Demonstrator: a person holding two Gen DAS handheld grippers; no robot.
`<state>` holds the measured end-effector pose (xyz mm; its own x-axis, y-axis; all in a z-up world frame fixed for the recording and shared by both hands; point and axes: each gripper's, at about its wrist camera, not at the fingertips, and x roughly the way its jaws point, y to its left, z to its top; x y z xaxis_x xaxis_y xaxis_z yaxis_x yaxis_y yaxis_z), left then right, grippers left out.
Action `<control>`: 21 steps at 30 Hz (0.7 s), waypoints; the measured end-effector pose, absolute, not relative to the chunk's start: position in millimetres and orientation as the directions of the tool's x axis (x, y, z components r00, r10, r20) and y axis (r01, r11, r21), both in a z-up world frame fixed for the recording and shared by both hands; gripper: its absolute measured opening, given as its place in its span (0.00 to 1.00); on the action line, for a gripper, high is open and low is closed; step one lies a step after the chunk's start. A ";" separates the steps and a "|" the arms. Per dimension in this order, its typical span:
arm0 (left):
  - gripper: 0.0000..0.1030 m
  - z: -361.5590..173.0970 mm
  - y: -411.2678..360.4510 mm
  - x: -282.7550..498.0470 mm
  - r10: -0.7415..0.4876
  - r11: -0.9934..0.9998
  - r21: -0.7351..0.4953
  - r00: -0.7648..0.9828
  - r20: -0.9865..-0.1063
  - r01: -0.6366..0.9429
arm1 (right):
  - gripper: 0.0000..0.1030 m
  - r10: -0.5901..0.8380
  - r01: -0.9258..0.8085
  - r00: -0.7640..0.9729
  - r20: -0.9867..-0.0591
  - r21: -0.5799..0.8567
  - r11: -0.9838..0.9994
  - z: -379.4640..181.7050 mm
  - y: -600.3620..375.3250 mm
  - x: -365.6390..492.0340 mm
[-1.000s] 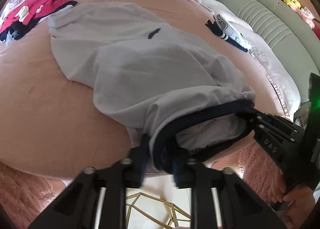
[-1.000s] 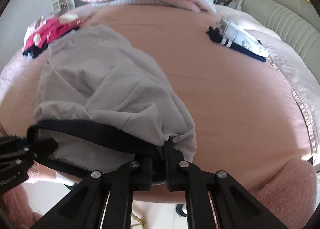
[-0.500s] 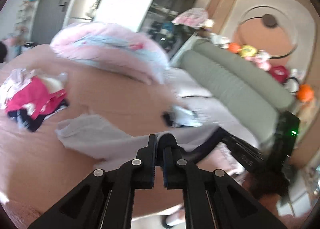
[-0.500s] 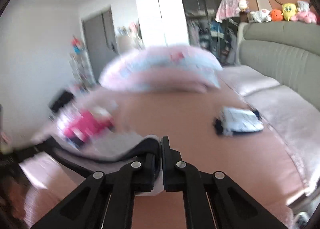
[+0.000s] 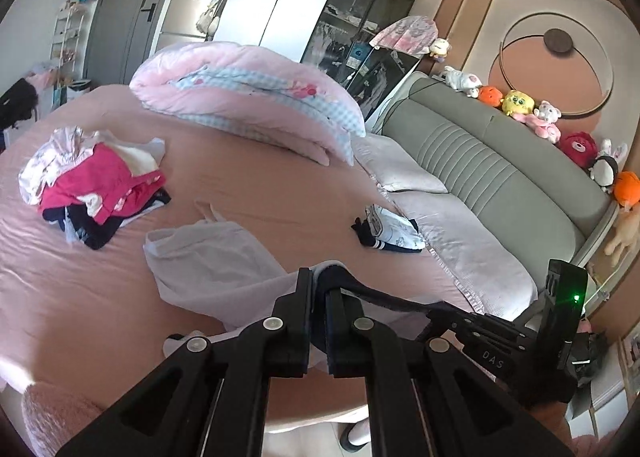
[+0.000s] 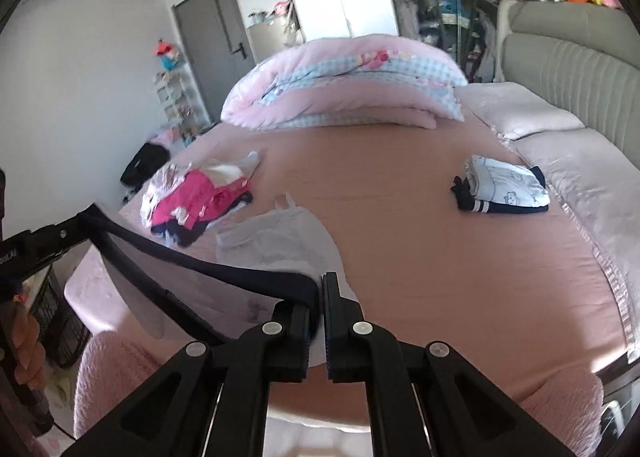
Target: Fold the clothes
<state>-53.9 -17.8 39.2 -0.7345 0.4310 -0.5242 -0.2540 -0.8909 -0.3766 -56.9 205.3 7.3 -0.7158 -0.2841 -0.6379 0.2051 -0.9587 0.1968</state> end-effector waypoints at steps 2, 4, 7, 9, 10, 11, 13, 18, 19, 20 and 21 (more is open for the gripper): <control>0.04 37.4 -18.8 -49.1 0.435 -0.888 -0.381 -0.738 -0.516 -0.257 | 0.06 -0.281 0.209 -0.693 -0.664 0.187 -0.960 1.4 202.9 -58.1; 0.04 35.7 -18.6 -44.5 0.440 -0.885 -0.383 -0.741 -0.508 -0.263 | 0.17 -0.273 0.231 -0.644 -0.715 0.158 -0.960 -18.8 193.9 -65.4; 0.04 30.4 -16.0 -42.7 0.445 -0.883 -0.390 -0.731 -0.517 -0.262 | 0.31 -0.248 0.280 -0.546 -0.800 0.104 -0.954 -58.4 176.2 -80.2; 0.04 28.0 -13.2 -41.5 0.444 -0.884 -0.388 -0.724 -0.527 -0.260 | 0.28 -0.224 0.316 -0.478 -0.849 0.072 -0.946 -84.7 164.4 -90.2; 0.04 26.8 -11.8 -40.9 0.443 -0.886 -0.384 -0.721 -0.533 -0.259 | 0.15 -0.220 0.329 -0.457 -0.862 0.066 -0.942 -94.5 159.5 -93.9; 0.04 25.3 -10.4 -39.8 0.434 -0.892 -0.371 -0.720 -0.541 -0.259 | 0.12 -0.234 0.332 -0.464 -0.854 0.077 -0.940 -95.2 157.1 -94.9; 0.04 19.4 -8.8 -38.1 0.392 -0.912 -0.336 -0.735 -0.554 -0.234 | 0.09 -0.267 0.332 -0.495 -0.827 0.104 -0.938 -84.4 155.4 -94.2; 0.04 -35.8 -9.5 -56.5 0.352 -0.925 -0.354 -0.658 -0.666 -0.136 | 0.05 -0.229 0.267 -0.695 -0.681 0.050 -0.962 -25.8 165.7 -86.0; 0.05 -47.9 -9.2 -60.2 0.365 -0.917 -0.381 -0.632 -0.684 -0.117 | 0.05 -0.215 0.250 -0.734 -0.644 0.038 -0.967 -13.3 168.1 -84.2; 0.05 -59.9 -8.9 -63.6 0.380 -0.907 -0.411 -0.605 -0.699 -0.095 | 0.05 -0.207 0.238 -0.760 -0.616 0.034 -0.971 -2.8 170.3 -82.8; 0.05 -70.2 -8.8 -65.2 0.405 -0.887 -0.456 -0.584 -0.704 -0.065 | 0.05 -0.208 0.232 -0.772 -0.601 0.039 -0.972 4.6 172.0 -81.9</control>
